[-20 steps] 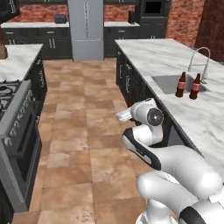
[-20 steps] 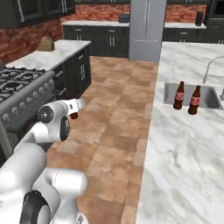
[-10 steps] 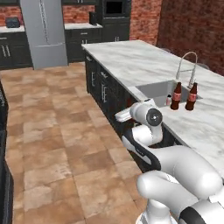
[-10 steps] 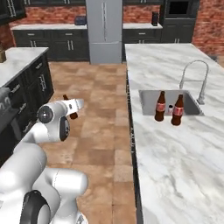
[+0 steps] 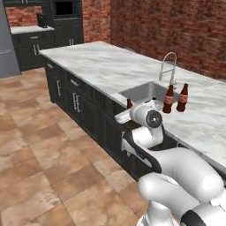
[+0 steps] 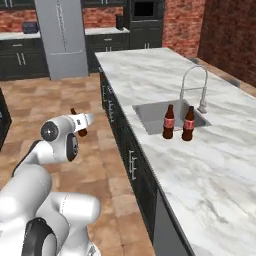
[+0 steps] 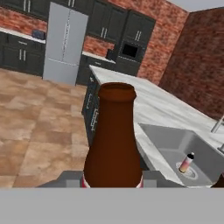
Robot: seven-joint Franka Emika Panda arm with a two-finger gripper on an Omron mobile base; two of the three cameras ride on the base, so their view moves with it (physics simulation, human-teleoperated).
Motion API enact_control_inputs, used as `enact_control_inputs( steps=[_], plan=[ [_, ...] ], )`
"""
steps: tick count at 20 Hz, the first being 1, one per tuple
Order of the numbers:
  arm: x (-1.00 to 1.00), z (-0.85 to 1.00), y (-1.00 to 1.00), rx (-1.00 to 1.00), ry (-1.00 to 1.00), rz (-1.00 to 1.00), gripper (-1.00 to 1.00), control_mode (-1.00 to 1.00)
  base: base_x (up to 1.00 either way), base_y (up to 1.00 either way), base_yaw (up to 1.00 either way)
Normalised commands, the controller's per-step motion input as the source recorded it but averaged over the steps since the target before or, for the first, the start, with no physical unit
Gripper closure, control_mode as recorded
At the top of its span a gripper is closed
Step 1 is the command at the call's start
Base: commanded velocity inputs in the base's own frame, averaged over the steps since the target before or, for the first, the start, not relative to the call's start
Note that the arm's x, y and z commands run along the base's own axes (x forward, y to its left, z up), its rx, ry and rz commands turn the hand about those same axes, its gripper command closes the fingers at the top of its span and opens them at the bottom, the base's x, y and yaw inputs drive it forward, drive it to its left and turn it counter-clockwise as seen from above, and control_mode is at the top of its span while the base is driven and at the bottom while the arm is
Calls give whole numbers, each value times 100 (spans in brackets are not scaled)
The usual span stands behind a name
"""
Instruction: Place the large bottle from the dining counter next to the other large bottle outside the sink, and place the small bottle from the dining counter next to the other small bottle inside the sink.
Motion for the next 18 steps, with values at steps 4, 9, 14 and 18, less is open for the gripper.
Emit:
enact_control_inputs(
  steps=[4, 9, 14, 18],
  plan=[
    [0, 0, 0, 0, 0, 0, 100, 100, 34, 66, -49],
    [0, 0, 0, 0, 0, 0, 100, 100, 34, 67, -48],
    [0, 0, 0, 0, 0, 0, 100, 100, 40, 63, -43],
    [0, 0, 0, 0, 0, 0, 100, 100, 32, 69, -45]
  ],
)
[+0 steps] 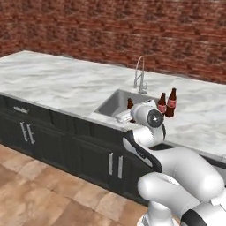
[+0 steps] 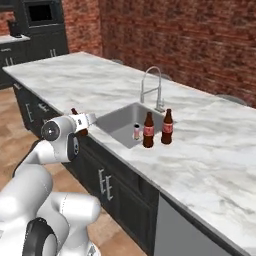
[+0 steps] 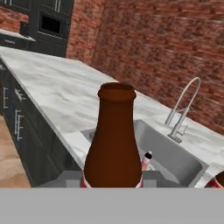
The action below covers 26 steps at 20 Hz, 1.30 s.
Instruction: Place the large bottle from the dining counter next to the other large bottle outside the sink, and place the small bottle from the dining counter next to the other small bottle inside the sink.
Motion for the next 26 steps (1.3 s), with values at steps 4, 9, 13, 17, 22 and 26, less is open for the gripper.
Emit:
enact_control_inputs(
  steps=[4, 9, 13, 17, 22, 26],
  plan=[
    [0, 0, 0, 0, 0, 0, 100, 100, 22, 76, -46],
    [0, 0, 0, 0, 0, 0, 100, 100, 13, 76, -47],
    [0, 0, 0, 0, 0, 0, 100, 100, 2, 83, -45],
    [0, 0, 0, 0, 0, 0, 100, 100, 0, 83, -44],
    [0, 0, 0, 0, 0, 0, 100, 100, 0, 82, -41],
    [0, 0, 0, 0, 0, 0, 100, 100, 0, 70, -35]
  ],
)
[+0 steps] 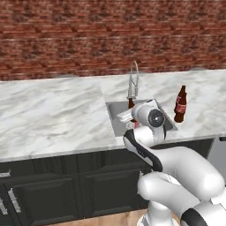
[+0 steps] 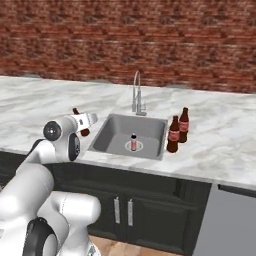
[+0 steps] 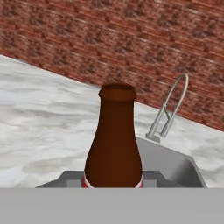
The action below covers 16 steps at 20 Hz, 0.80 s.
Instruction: Place the large bottle from the dining counter next to the other large bottle outside the sink, and place the small bottle from the dining counter next to the other small bottle inside the sink.
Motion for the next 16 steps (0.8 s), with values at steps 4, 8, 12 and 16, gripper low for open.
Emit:
enact_control_inputs(
  steps=[4, 8, 12, 16],
  plan=[
    [0, 0, 0, 0, 0, 0, 100, 100, 0, 45, -23],
    [0, 0, 0, 0, 0, 0, 100, 100, 13, 11, -3],
    [0, 0, 0, 0, 0, 0, 100, 100, 30, 1, 0],
    [0, 0, 0, 0, 0, 0, 100, 100, 36, 4, 0]
  ],
)
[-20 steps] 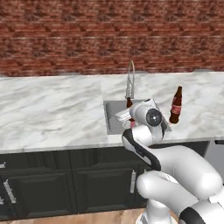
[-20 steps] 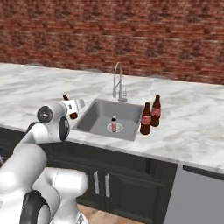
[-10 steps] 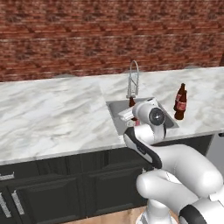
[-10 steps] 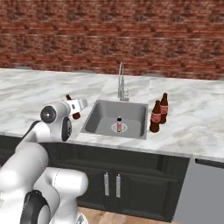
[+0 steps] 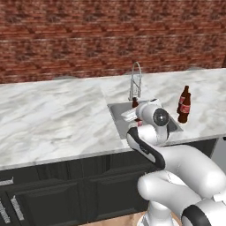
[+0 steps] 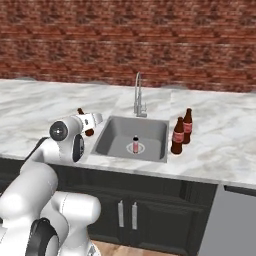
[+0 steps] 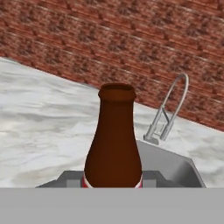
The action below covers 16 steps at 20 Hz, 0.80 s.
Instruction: Place the large bottle from the dining counter next to the other large bottle outside the sink, and place the small bottle from the dining counter next to the other small bottle inside the sink.
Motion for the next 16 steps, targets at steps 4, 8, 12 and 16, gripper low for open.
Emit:
enact_control_inputs(
  steps=[4, 8, 12, 16],
  plan=[
    [0, 0, 0, 0, 0, 0, 100, 100, 38, 8, 0],
    [0, 0, 0, 0, 0, 0, 100, 100, 36, 6, 0],
    [0, 0, 0, 0, 0, 0, 100, 100, 39, 4, -1],
    [0, 0, 0, 0, 0, 0, 100, 100, 40, 4, -1]
  ],
)
